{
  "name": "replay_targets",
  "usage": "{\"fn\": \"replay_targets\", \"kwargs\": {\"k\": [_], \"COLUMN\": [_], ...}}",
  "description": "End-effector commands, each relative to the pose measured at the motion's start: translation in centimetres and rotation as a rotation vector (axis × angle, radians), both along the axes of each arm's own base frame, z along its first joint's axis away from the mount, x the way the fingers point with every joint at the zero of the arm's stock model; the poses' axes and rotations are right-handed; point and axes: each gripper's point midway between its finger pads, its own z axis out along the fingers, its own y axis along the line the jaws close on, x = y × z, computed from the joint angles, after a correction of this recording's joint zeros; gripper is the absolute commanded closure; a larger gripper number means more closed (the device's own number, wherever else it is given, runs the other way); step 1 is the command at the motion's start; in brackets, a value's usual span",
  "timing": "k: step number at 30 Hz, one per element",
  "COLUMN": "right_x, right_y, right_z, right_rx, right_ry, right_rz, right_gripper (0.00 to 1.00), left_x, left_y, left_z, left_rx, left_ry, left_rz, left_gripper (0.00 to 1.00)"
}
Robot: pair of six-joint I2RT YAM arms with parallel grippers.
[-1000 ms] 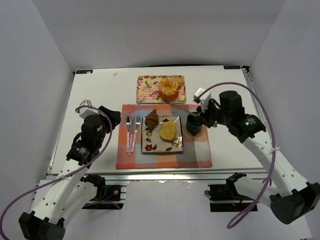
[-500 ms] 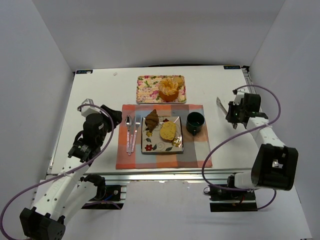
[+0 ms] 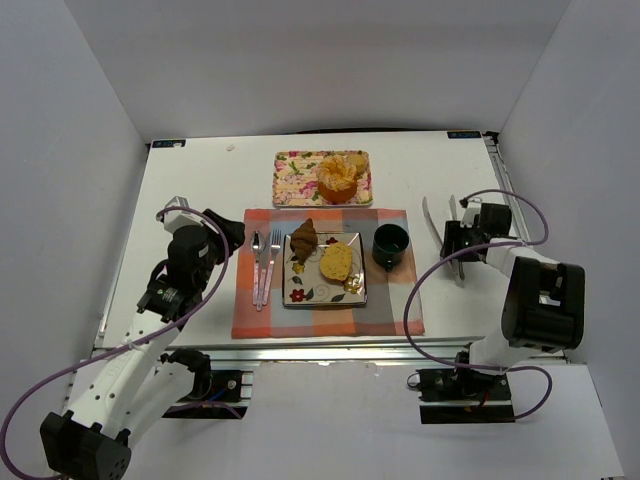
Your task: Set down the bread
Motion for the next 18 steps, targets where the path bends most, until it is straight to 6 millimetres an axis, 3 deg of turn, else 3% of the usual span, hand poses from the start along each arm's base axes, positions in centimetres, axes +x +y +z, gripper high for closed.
{"fn": "replay_targets", "kwargs": {"k": [1,5,9,10,12,13,14,18], "right_x": [-0.6,-0.4,0.6,1.7,2.1,3.1,3.5,5.1], "right_y": [0.2,-0.2,-0.9,-1.6,-2.3,-2.5,-2.7,-2.3], "right_z": [-1.3,-0.6,1.9,3.7,5.2,7.5,8.5,13.5], "right_rx": [0.01,0.004,-0.017,-0.046,-0.077,-0.093,-0.103,-0.106], "right_ry": [0.024,0.017,0.006,-0.029,-0.038,-0.09,-0.112,-0.225], "right_rz": [0.043,0.044,0.007,-0.014,-0.029,-0.029,-0.029,0.008], "right_gripper": [0.38,0.29,0.11,0.11,0.11,0.11,0.11,0.11], "left_x": [0.2,0.2,0.1,0.0,0.0,-0.1,-0.1,-0.2], "left_y": [0.0,0.1,0.2,0.2,0.3,0.4,0.4,0.5], "left_z": [1.8,2.0,2.2,2.2,2.3,2.5,2.4,2.7], "left_rx": [-0.016,-0.009,-0.009,-0.01,-0.01,-0.011,-0.01,0.002], "left_ry": [-0.043,-0.04,-0.043,-0.045,-0.045,-0.048,-0.045,-0.043], "left_rz": [-0.003,0.0,0.004,0.006,0.011,0.011,0.012,0.009], "left_gripper": [0.3,0.3,0.3,0.3,0.3,0.3,0.3,0.3]}}
